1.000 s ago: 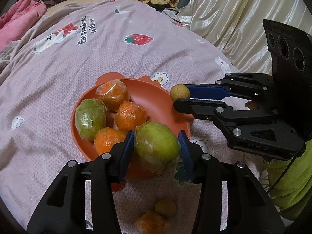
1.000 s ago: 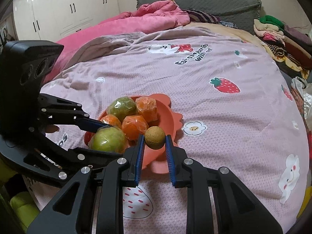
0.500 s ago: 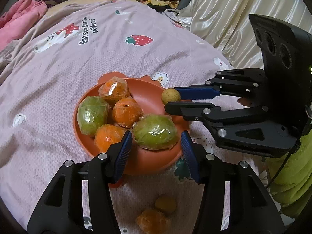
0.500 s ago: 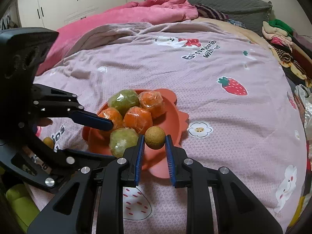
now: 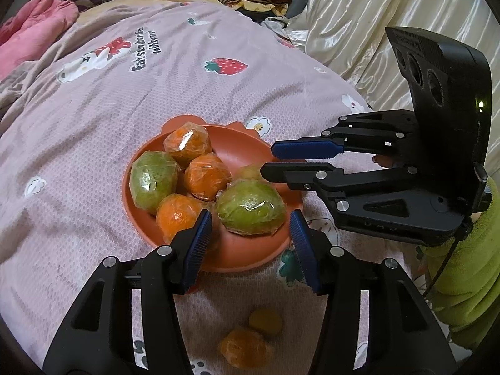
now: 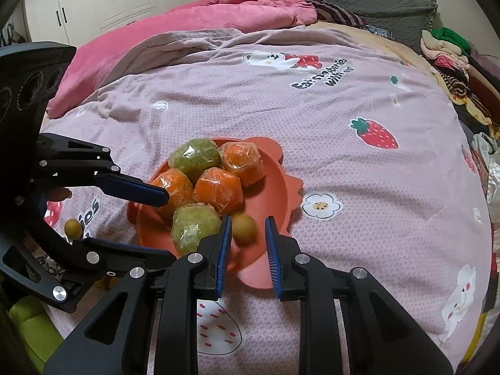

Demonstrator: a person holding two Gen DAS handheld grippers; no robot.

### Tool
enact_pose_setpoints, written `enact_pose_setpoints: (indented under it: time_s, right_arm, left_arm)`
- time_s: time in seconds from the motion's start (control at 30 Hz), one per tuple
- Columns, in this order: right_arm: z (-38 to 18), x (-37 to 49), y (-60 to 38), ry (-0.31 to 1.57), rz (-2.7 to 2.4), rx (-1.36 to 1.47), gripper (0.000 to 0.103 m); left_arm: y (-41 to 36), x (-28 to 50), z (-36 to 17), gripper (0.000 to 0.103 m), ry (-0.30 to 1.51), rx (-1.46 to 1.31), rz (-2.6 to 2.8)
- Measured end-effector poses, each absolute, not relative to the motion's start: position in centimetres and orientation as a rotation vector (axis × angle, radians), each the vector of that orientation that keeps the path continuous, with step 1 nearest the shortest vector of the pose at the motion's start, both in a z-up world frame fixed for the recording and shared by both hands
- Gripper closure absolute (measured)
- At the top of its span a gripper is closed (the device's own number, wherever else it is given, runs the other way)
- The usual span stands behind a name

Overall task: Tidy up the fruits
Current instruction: 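Lower the pear and yellow fruit into the plate and open both tools, then withdraw both open tools from the plate toward the remaining fruits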

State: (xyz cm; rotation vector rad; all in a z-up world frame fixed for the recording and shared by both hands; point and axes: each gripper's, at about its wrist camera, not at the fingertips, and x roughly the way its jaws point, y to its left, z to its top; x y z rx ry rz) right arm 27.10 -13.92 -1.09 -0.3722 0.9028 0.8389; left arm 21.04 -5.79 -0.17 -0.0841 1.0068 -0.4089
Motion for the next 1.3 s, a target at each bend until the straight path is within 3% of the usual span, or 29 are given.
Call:
enact_pose_setpoints:
  time_s: [0.27,0.33,0.47,0.53,1.3]
  right_arm:
    - [-0.6,27.0,-14.3,0.890,0.826,-0.362,0.081]
    - [-0.3,26.9,-14.5,0.884,0.818,-0.357,0.074]
    - [0.2,26.8,-14.9,0.874,0.810,-0.344,0.072]
    - [0.4,26.7,-15.0,0.870,0.808,-0.337,0.065]
    - [2.2,25.2,-16.7,0.830,0.727,-0.282,0.029]
  left_arm:
    - [-5.6,20.8,0.3,0.056,0.998,-0.085,-0.403]
    - [-5.5,20.7,0.4,0.056,0.994,-0.086,-0.402]
    - [-5.4,20.4,0.6,0.053,0.987,-0.086,-0.397]
    - [-5.3,20.3,0.7,0.051,0.984,-0.087,-0.394]
    - [-3.9,18.3,2.3,0.023,0.940,-0.085,-0.340]
